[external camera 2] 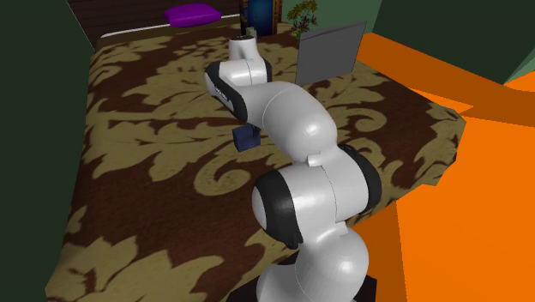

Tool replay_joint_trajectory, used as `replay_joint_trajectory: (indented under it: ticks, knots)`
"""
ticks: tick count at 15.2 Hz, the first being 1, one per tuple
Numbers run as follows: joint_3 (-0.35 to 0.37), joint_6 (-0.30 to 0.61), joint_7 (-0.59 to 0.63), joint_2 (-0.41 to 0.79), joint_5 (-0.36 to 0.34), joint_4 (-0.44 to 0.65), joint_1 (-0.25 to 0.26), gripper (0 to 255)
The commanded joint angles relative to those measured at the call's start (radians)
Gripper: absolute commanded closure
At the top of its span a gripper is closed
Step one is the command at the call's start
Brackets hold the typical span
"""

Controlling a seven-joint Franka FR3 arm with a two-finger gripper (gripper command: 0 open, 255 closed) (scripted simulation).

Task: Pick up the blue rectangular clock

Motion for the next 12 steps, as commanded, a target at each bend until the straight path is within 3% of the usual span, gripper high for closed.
replay_joint_trajectory:
  ticks: [1, 5, 6, 12]
  knots:
    - [0.000, 0.023, 0.003, 0.004, -0.003, -0.020, 0.001, 0]
    - [-0.001, 0.058, 0.004, 0.004, -0.003, -0.055, -0.001, 0]
    - [-0.001, 0.057, 0.004, 0.004, -0.003, -0.054, 0.000, 255]
    - [-0.001, 0.056, 0.003, 0.003, -0.002, -0.054, -0.001, 255]
